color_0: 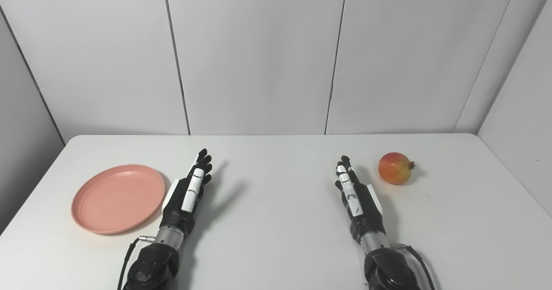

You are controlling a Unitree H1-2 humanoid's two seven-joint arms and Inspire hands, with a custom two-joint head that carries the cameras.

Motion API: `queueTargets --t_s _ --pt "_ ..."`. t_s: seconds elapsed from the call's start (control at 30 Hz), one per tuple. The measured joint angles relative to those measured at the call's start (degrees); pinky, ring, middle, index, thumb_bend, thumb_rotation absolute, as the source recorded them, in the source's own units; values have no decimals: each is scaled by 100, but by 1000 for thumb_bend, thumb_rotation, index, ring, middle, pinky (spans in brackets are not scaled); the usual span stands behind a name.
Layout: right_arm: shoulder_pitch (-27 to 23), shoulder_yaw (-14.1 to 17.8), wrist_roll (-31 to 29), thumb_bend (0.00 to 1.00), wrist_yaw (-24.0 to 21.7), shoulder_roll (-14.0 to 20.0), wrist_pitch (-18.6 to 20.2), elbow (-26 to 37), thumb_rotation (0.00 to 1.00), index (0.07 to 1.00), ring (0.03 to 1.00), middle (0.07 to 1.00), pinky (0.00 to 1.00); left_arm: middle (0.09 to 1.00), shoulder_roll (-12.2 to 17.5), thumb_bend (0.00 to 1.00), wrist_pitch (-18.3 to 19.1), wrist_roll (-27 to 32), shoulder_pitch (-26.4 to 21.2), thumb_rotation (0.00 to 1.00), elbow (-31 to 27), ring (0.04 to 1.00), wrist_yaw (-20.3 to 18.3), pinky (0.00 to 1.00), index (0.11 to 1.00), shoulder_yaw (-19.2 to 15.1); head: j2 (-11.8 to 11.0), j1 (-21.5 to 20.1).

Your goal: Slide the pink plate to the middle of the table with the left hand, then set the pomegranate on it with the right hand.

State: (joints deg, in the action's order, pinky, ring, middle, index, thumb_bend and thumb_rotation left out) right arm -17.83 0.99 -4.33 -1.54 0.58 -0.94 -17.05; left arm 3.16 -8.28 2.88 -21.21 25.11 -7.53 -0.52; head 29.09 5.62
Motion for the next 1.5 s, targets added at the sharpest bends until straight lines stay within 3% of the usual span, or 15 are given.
queueTargets --t_s 0.1,0.37,0.57,0.73,0.83,1.03,1.5 --pt "26 55 -163 531 -184 98 -27 -2 904 1000 987 1000 1000 1000 -89 638 -77 -165 -67 1000 105 1000 158 979 1000 40 -324 824" --pt "-58 280 -494 524 -491 363 -366 -294 876 1000 993 999 1000 1000 -384 607 -402 -499 -290 1000 521 1000 512 988 1000 235 -597 1247" --pt "-43 298 -489 462 -529 409 -541 -296 895 1000 996 1000 1000 999 -413 642 -465 -802 -381 1000 687 971 847 929 993 303 -650 1310" --pt "-13 310 -516 429 -528 380 -542 -239 886 1000 1000 1000 1000 996 -420 630 -458 -938 -383 1000 686 975 995 949 985 307 -694 1239" --pt "-4 297 -511 428 -529 377 -542 -224 918 1000 1000 1000 1000 1000 -423 605 -461 -773 -375 1000 667 998 903 996 999 274 -703 1178" --pt "-1 236 -431 464 -536 378 -542 -216 908 1000 1000 1000 1000 1000 -408 613 -486 -419 -377 1000 676 1000 537 1000 1000 255 -677 1108" --pt "-35 243 -336 485 -510 337 -543 -260 905 1000 1000 1000 1000 1000 -415 638 -489 -292 -336 1000 565 1000 518 995 1000 165 -650 1134"
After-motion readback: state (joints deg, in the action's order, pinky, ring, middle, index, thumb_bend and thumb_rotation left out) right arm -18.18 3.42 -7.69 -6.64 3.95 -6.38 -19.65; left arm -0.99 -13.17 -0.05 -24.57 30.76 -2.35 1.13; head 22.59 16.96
